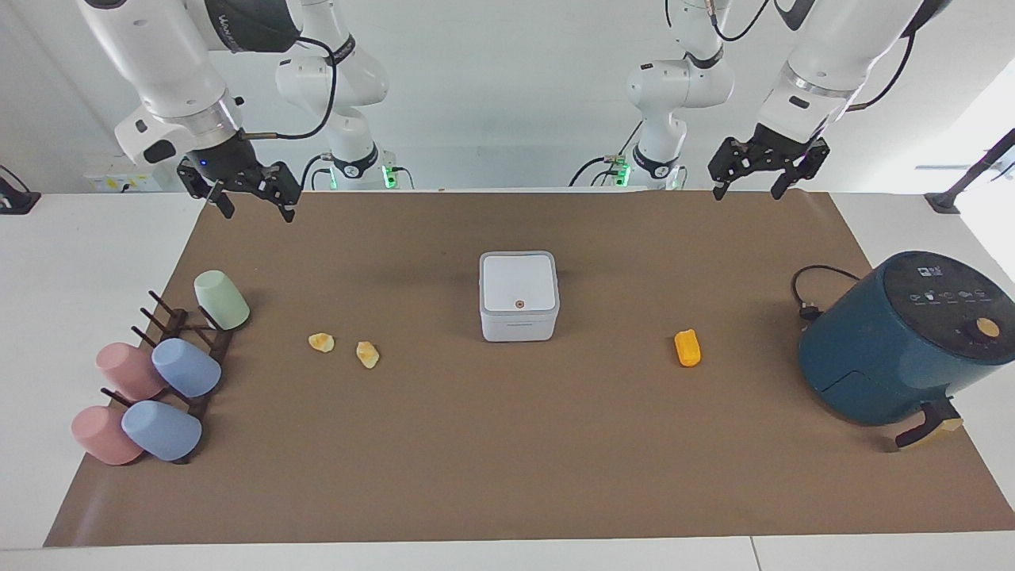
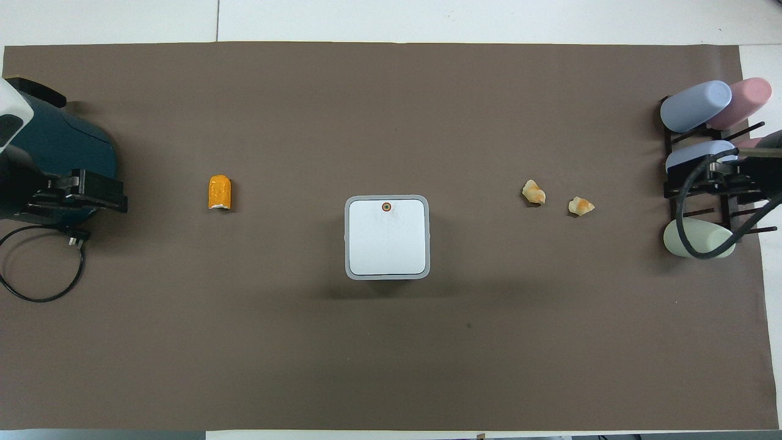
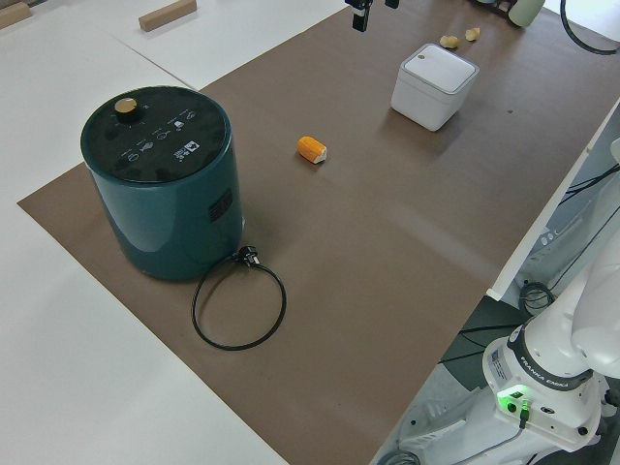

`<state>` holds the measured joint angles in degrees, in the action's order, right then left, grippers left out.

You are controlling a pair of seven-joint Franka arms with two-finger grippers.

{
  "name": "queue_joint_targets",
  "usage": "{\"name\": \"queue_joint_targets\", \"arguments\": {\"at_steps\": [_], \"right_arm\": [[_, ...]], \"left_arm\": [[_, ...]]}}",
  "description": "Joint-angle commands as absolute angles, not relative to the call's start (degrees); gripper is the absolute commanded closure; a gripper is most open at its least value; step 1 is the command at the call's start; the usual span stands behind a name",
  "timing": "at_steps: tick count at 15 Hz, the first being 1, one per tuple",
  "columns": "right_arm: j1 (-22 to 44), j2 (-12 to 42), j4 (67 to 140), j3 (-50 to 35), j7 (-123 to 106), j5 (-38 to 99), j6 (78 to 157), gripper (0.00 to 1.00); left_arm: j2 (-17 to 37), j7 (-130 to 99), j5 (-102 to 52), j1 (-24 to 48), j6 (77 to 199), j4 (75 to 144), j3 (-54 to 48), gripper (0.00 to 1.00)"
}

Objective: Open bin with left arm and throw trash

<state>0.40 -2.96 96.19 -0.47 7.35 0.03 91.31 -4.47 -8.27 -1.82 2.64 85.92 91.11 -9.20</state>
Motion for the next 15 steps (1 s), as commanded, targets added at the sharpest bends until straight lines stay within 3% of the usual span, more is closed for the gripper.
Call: {"name": "queue_joint_targets", "arguments": {"at_steps": [1,2,3,4,6,7,11,15], "right_arm": [[-0.2,-6.5,103.3,-0.7,5.8,1.1,98.0,0.0],[-0.2,-7.5,106.1,-0.7,5.8,1.1,101.0,0.0],[-0.2,-8.0,108.4,-0.7,5.7,1.1,103.2,0.0],[-0.1,-8.3,110.4,-0.7,5.7,1.1,104.9,0.0],[-0.2,-8.4,112.8,-0.7,5.7,1.1,107.7,0.0],[-0.3,-7.9,113.5,-0.7,5.6,1.1,108.4,0.0],[-0.7,-4.1,114.6,-0.6,2.6,1.1,112.3,0.0],[-0.6,0.0,117.8,-0.6,-0.1,1.1,121.5,0.0]], "left_arm": [[-6.4,-10.4,-2.6,3.0,86.4,92.8,-8.8,0.0],[-7.7,-10.9,-2.6,3.0,87.8,95.1,-9.0,0.0],[-8.2,-10.9,-2.6,3.3,90.3,96.3,-9.4,0.13],[-8.2,-11.3,-2.8,4.7,92.5,97.1,-9.6,0.36],[-7.0,-14.9,-6.5,6.6,94.8,97.2,-9.6,0.92],[-5.7,-16.9,-7.0,8.7,96.1,97.2,-9.6,1.0],[1.0,-20.6,-7.3,17.1,101.1,95.5,-9.6,1.0],[13.6,-28.4,-5.8,24.7,104.0,88.4,-9.5,1.0]]}}
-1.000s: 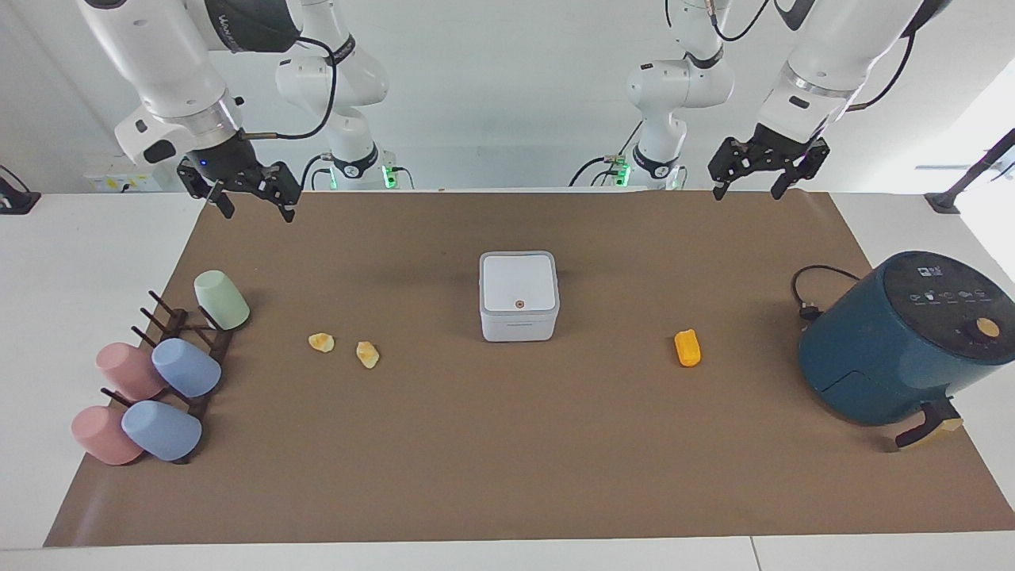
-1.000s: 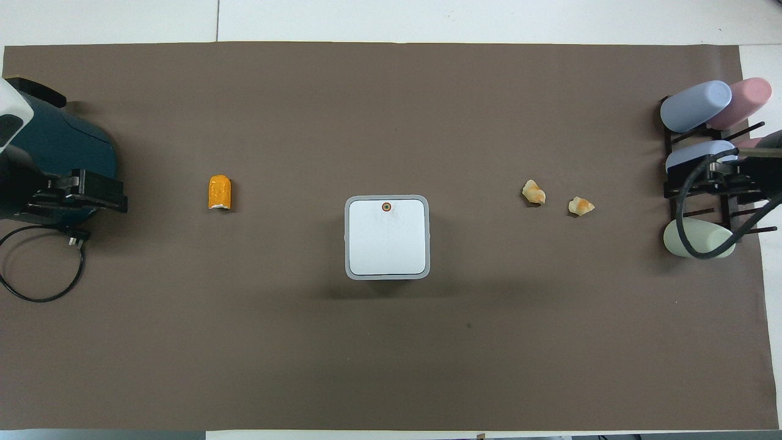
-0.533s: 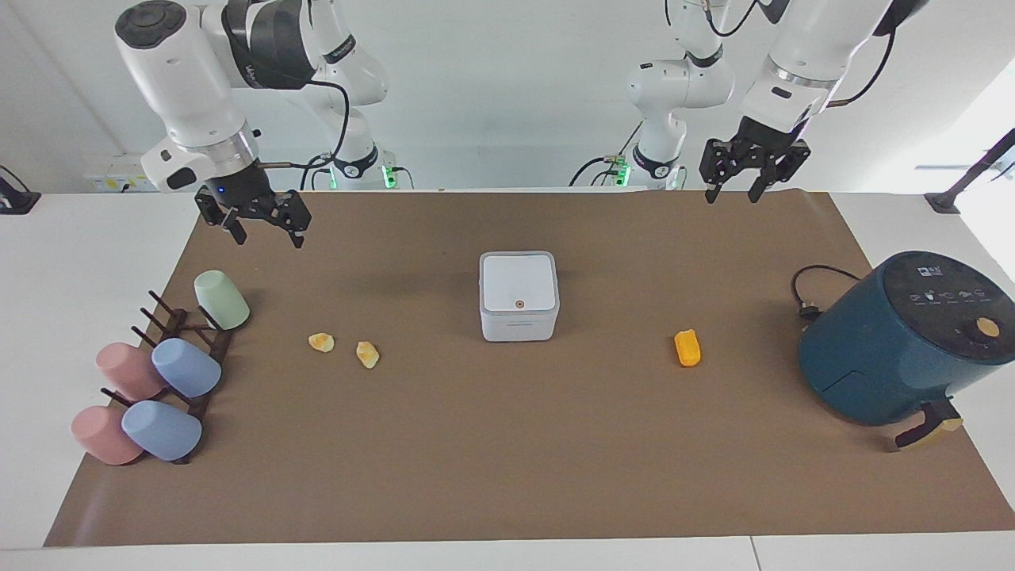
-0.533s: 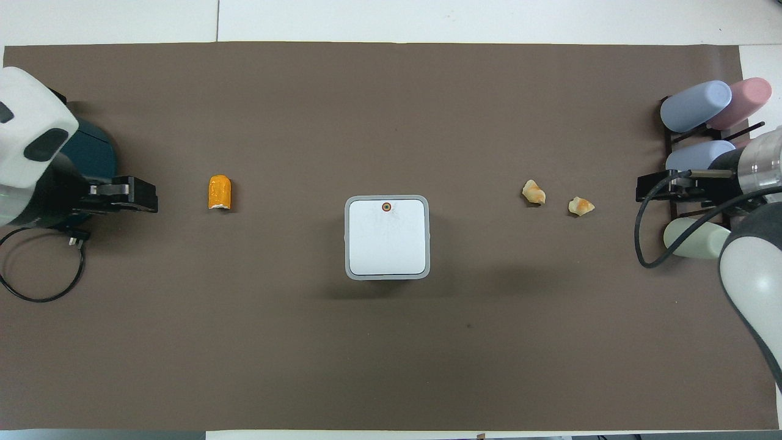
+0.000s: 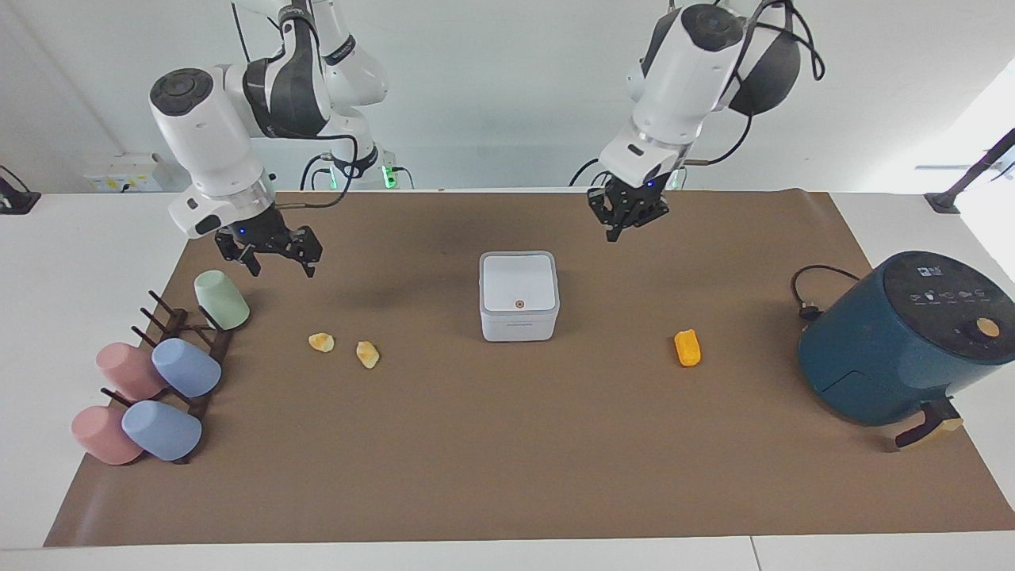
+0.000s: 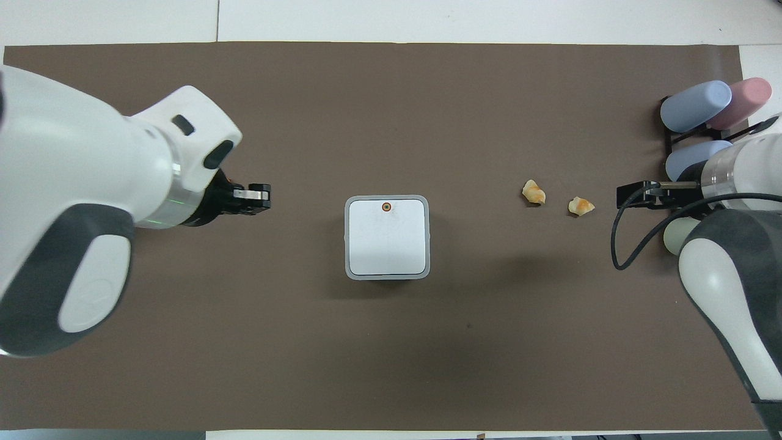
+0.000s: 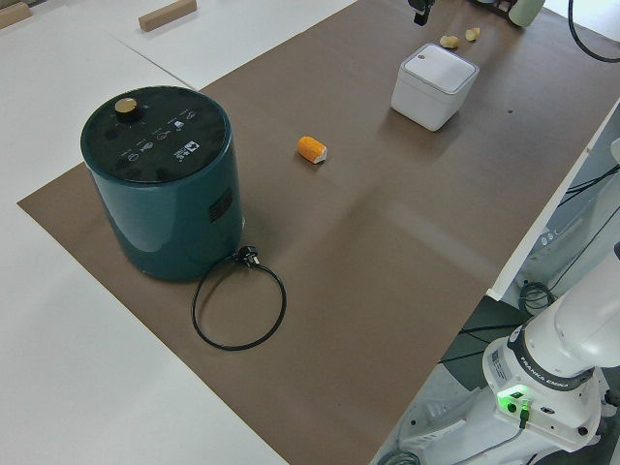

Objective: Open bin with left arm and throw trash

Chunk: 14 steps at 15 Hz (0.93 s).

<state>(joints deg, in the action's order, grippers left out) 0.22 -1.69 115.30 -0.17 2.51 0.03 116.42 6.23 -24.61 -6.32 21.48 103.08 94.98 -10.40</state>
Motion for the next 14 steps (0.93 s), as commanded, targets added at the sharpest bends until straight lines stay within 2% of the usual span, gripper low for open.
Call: {"name": "queue_joint_targets", "arguments": {"at_steps": [1,7,10,14], "right_arm": [[-0.4,1.0,118.8,-0.6,-0.3,1.1,123.8,0.0],[0.0,7.2,125.5,-0.6,-3.4,1.0,140.5,0.0],[-0.2,12.2,125.5,-0.6,-3.7,1.0,145.0,0.0],[-0.1,12.6,126.1,-0.7,-3.8,1.0,144.5,0.0]], "left_arm": [[16.1,-29.7,-5.2,26.1,104.7,86.9,-9.5,1.0],[21.0,-32.1,-5.1,29.3,113.5,86.9,-9.5,1.0],[22.5,-32.2,-5.0,29.7,115.5,87.4,-9.5,1.0],[22.5,-32.1,-4.9,29.7,117.6,89.5,-9.4,1.0]]}}
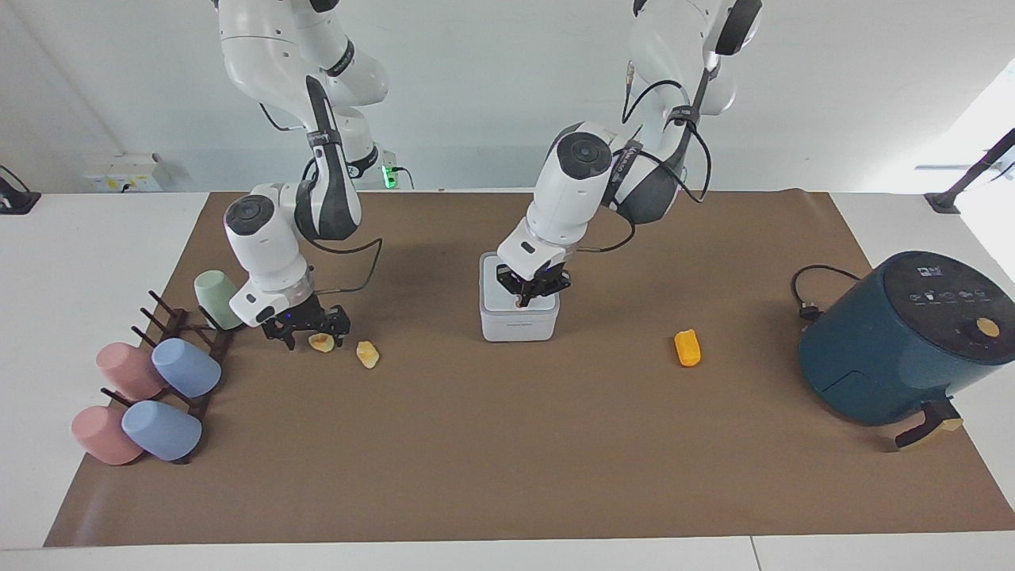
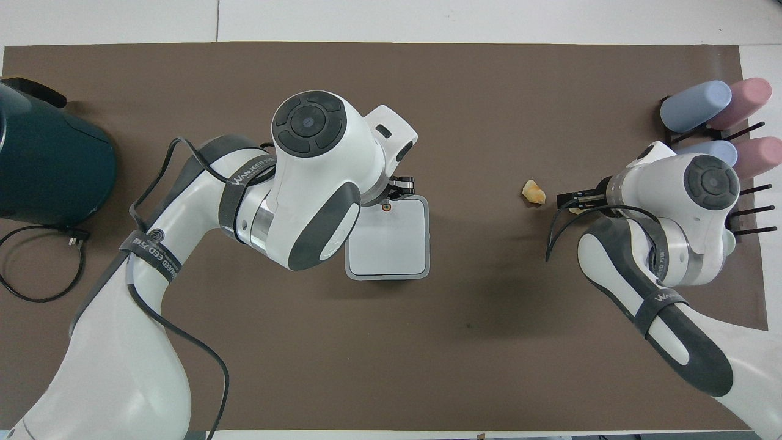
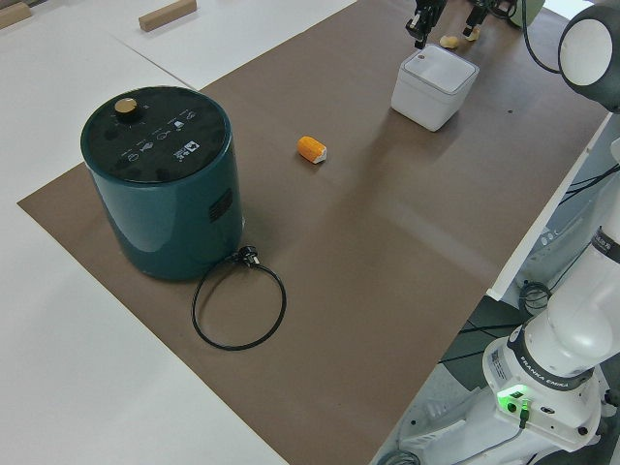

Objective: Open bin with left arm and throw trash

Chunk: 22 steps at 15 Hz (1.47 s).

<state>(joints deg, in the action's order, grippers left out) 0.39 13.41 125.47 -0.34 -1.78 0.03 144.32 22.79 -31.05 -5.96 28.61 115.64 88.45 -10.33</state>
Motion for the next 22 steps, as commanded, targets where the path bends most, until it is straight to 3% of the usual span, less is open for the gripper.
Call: {"name": "queue_joint_targets", "arguments": {"at_steps": [1,11,13,14,19,22], "right_arm": [[-0.1,12.6,126.3,-0.7,-3.8,1.0,144.3,0.0],[-0.1,11.8,126.3,-0.7,-6.2,1.0,139.3,0.03],[-0.1,11.8,125.8,-0.7,-6.1,1.0,139.5,0.84],[-0.1,11.8,125.7,-0.7,-6.0,1.0,139.7,1.0],[-0.1,11.3,124.9,-0.7,-5.8,1.1,139.6,1.0],[-0.1,7.4,124.7,-0.7,-5.8,1.1,136.5,1.0]], "left_arm": [[22.5,-32.2,-4.9,29.7,117.9,90.1,-9.4,1.0],[22.4,-32.1,-3.4,29.8,118.7,92.2,-9.4,1.0],[22.4,-32.1,-2.9,30.5,119.1,93.2,-9.4,1.0],[22.4,-32.1,-2.1,30.6,119.4,93.7,-9.4,1.0],[22.5,-32.3,-1.1,31.5,120.9,95.4,-9.4,1.0],[22.4,-32.4,-0.1,31.9,122.4,97.1,-9.4,1.0]]}}
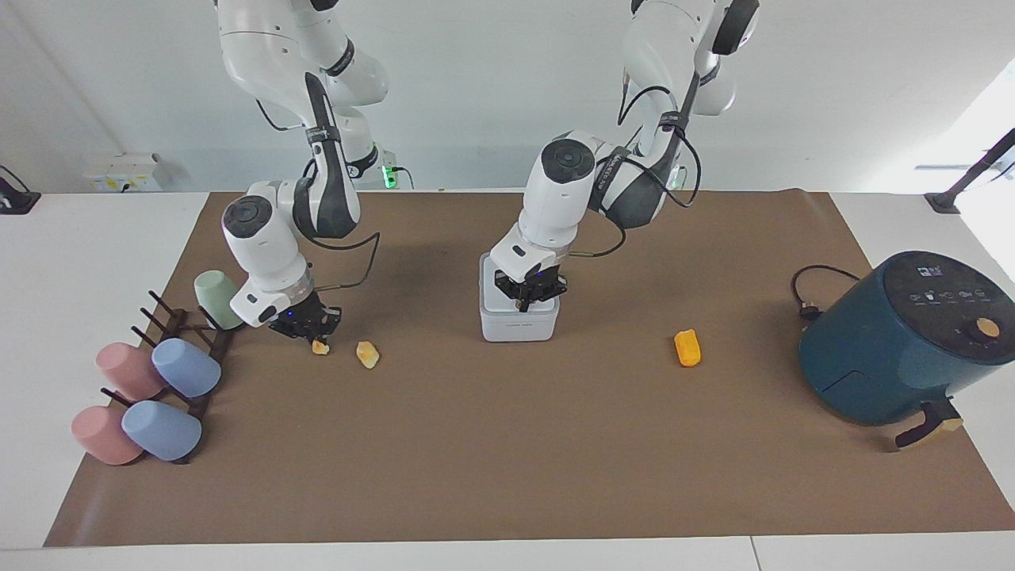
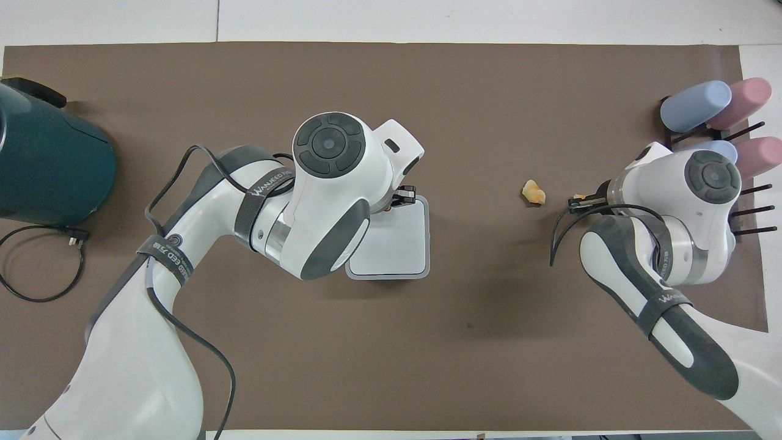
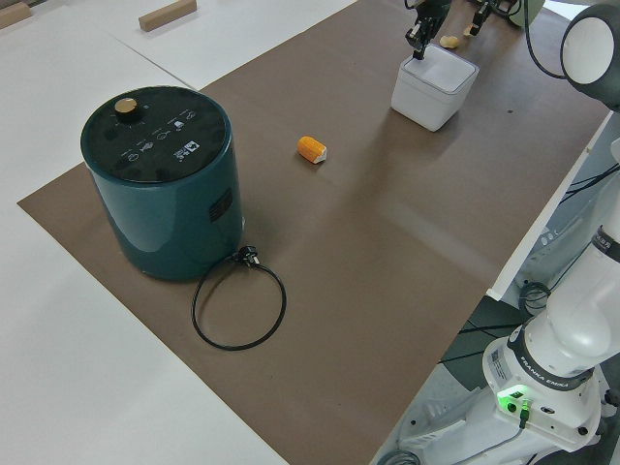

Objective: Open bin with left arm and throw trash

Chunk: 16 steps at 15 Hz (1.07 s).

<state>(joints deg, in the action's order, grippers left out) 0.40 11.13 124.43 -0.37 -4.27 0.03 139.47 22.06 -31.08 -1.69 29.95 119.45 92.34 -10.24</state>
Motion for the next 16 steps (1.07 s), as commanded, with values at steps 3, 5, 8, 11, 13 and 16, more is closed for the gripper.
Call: {"name": "queue_joint_targets", "arguments": {"at_steps": [3,5,8,11,13,16], "right_arm": [[0.0,3.4,123.8,-0.7,-5.8,1.1,132.7,1.0],[-0.1,1.2,122.8,-0.7,-5.8,1.1,129.4,1.0],[-0.1,-3.5,121.9,-0.7,-5.9,1.2,124.2,1.0],[-0.2,-7.6,120.8,-0.6,-5.8,1.2,118.5,1.0],[-0.1,-7.9,118.5,-0.6,-5.6,1.2,114.6,1.0],[0.2,-7.6,116.6,-0.9,-3.2,1.2,113.2,1.0]], "left_arm": [[22.4,-32.4,0.8,32.1,122.8,97.9,-9.4,1.0],[22.4,-33.3,1.1,32.3,124.2,99.5,-9.3,1.0],[22.1,-33.7,1.7,33.0,124.7,100.1,-9.1,1.0],[21.6,-33.7,1.8,32.5,123.9,99.2,-9.1,1.0],[18.7,-33.2,1.7,31.6,121.0,98.9,-9.1,1.0],[15.8,-32.7,1.1,30.2,116.1,97.2,-9.2,1.0]]}}
